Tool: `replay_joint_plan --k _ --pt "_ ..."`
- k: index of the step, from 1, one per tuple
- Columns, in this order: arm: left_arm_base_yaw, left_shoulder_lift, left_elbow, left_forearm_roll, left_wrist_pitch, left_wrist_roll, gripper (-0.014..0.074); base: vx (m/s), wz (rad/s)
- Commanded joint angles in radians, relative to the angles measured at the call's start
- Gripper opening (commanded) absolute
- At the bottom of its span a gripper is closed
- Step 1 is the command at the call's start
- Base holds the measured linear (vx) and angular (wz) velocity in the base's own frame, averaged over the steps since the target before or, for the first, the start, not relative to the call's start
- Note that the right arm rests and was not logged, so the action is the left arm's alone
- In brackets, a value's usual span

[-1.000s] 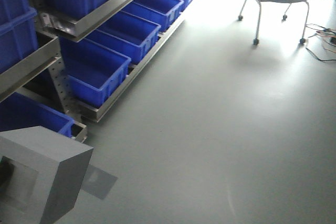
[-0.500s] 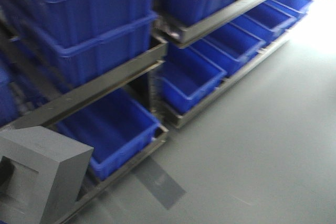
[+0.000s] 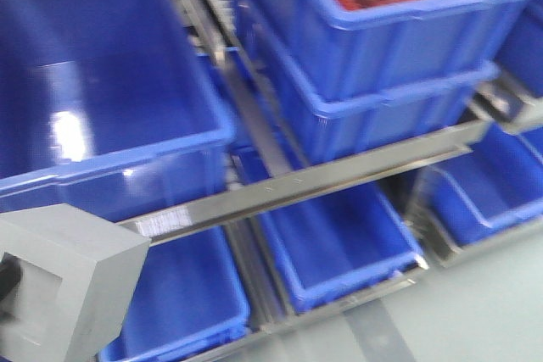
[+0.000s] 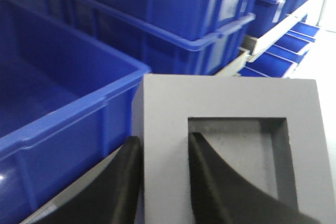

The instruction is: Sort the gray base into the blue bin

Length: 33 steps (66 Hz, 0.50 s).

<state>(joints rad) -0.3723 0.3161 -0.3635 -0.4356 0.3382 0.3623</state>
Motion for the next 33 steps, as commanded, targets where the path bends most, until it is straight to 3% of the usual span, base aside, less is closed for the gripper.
replay_joint_plan --k 1,33 --pt "-0.003 0.007 -0.034 -0.021 -0.097 -0.005 -0.0006 0.16 0.6" --pt "-0.003 0.007 -0.034 -0.021 -0.097 -0.005 -0.0006 0.14 0.51"
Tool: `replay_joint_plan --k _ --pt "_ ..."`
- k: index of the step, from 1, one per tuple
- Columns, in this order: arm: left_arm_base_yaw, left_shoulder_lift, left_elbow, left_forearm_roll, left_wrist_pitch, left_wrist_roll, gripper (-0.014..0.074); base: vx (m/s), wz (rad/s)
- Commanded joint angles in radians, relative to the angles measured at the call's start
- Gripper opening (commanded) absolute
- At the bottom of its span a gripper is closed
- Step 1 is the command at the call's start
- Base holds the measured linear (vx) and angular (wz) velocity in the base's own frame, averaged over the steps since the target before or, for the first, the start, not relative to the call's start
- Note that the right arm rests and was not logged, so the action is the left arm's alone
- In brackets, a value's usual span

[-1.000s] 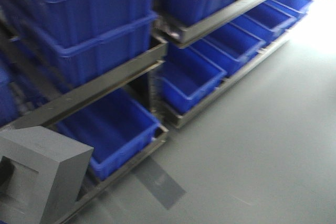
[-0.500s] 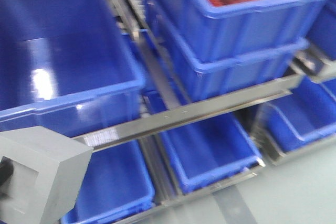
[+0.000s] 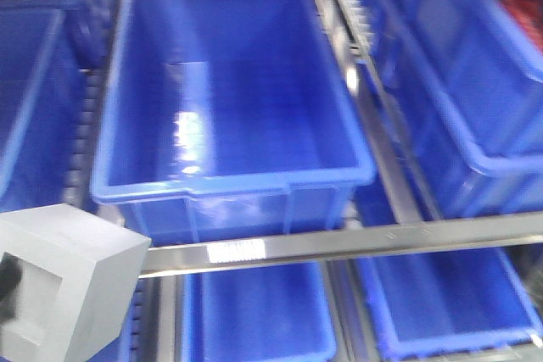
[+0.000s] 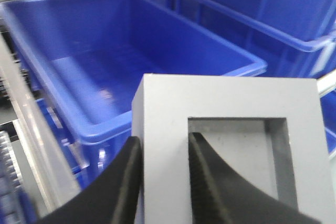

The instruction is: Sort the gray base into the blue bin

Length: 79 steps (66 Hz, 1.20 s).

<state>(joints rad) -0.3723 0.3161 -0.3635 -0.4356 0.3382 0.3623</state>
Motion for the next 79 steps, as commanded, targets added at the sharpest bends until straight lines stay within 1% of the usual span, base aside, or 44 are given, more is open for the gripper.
replay_joint_plan --k 1,30,79 --pt "-0.003 0.007 -0.034 -0.021 -0.097 -0.005 -0.0006 0.12 0.38" --pt "-0.003 0.007 -0.034 -0.021 -0.097 -0.005 -0.0006 0.13 0.17" --pt "-0.003 0.007 -0.034 -0.021 -0.097 -0.005 -0.0006 0.09 0.0"
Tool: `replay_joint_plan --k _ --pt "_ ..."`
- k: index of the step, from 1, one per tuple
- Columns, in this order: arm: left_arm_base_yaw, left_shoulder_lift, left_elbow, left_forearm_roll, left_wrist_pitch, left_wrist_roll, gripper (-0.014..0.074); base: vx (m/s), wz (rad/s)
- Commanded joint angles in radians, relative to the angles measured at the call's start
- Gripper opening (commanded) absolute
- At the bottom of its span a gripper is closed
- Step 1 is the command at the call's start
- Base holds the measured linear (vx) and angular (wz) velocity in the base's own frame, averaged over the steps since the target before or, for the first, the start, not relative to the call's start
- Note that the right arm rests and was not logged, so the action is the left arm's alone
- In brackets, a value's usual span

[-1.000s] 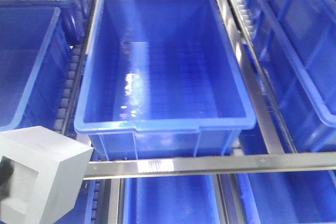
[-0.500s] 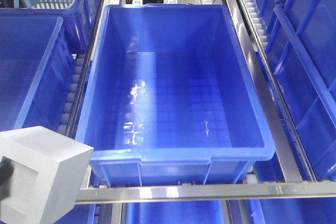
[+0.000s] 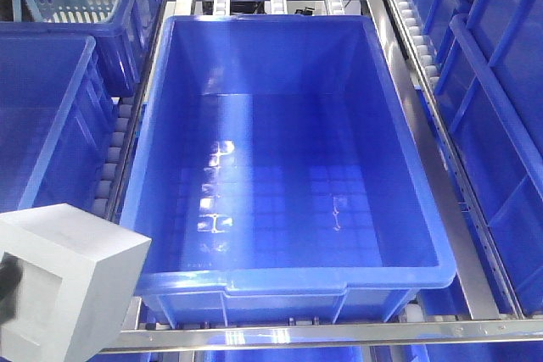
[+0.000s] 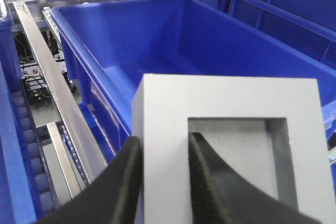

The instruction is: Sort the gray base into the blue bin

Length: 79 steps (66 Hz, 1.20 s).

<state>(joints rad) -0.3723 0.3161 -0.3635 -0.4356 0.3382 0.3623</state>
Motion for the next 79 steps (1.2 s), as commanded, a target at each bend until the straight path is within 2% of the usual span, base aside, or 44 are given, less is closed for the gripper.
replay_joint_plan --k 1,66,79 --pt "-0.003 0.007 -0.034 -0.021 -0.097 -0.005 -0.0006 0.03 -0.01" --pt "-0.003 0.007 -0.034 -0.021 -0.097 -0.005 -0.0006 0.0 0.0" --pt "-0.003 0.007 -0.034 -0.032 -0.126 -0.007 -0.0006 0.0 0.0"
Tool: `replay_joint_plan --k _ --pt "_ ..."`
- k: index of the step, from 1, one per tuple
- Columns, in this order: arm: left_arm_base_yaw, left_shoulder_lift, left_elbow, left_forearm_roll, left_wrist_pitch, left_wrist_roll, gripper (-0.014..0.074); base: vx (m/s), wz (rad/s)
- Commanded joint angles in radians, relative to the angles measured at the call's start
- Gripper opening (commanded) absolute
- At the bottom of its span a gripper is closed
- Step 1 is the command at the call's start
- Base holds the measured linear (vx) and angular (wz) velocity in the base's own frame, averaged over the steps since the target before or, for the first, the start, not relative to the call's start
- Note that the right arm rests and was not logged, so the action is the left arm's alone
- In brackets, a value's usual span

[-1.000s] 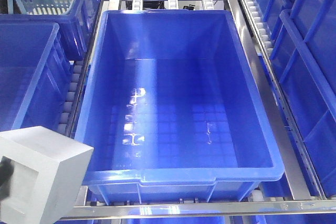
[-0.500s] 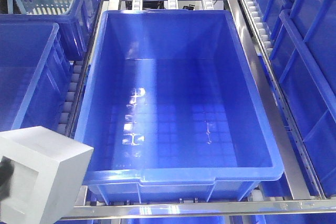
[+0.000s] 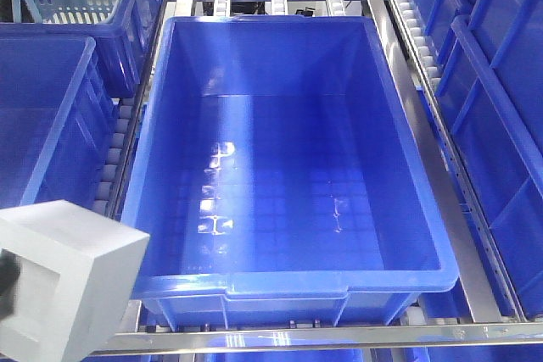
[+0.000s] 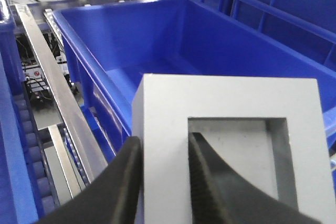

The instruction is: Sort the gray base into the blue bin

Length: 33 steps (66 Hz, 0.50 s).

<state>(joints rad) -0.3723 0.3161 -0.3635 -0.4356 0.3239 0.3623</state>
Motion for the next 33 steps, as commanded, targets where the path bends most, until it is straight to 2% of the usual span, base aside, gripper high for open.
replay_joint_plan --k 1,19,33 --pt "-0.003 0.007 -0.034 -0.032 -0.113 -0.007 -0.0006 0.0 0.0" --pt "-0.003 0.042 -0.045 -0.032 -0.311 -0.007 -0.0002 0.0 0.0" --pt "-0.003 0.269 -0.199 -0.032 -0.275 -0.007 0.0005 0.0 0.0"
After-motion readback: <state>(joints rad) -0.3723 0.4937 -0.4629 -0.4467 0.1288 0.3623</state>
